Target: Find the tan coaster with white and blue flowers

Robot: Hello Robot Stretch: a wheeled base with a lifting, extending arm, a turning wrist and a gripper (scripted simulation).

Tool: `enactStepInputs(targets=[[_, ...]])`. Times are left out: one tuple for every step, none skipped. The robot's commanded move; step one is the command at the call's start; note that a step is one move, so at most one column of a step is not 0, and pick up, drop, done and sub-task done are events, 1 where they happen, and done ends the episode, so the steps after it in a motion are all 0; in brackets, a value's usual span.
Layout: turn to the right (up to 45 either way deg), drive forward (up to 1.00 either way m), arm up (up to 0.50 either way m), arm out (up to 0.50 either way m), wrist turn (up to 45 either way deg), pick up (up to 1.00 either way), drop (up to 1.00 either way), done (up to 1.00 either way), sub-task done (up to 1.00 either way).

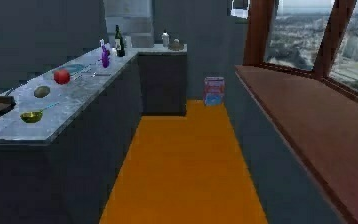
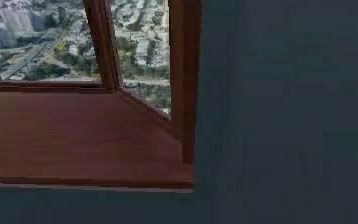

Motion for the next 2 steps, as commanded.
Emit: enactStepInputs(targets=[[0.0,1.00,0.00,0.00,0.0,0.00,0.00,0.00,0.00],[-6.0,0.00,0.00,0.00,0.0,0.00,0.00,0.00,0.00]])
